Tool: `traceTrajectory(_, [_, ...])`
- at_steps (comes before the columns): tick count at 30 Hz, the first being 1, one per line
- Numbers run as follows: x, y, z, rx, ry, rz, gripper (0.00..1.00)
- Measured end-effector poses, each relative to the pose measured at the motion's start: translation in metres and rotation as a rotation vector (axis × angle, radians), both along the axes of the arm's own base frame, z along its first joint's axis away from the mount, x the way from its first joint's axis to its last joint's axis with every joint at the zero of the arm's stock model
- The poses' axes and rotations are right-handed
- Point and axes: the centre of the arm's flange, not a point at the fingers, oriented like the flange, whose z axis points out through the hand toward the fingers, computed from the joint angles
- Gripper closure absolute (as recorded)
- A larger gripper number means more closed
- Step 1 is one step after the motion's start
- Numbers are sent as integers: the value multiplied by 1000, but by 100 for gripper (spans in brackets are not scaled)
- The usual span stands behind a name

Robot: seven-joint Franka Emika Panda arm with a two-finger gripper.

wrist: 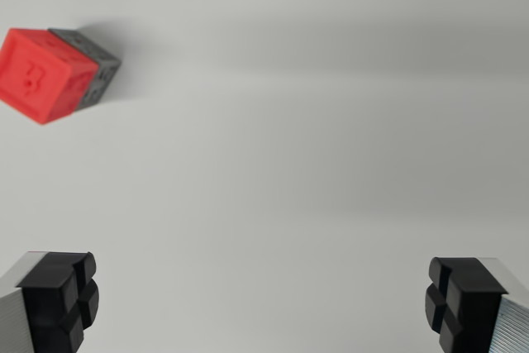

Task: Destack cube

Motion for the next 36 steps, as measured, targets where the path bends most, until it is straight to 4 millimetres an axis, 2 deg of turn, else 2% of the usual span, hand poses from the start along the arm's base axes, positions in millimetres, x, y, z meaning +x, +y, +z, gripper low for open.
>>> traceTrajectory(19, [7,29,-32,7,9,-94,0])
traceTrajectory(36, [15,65,-73,11,20,-210,0])
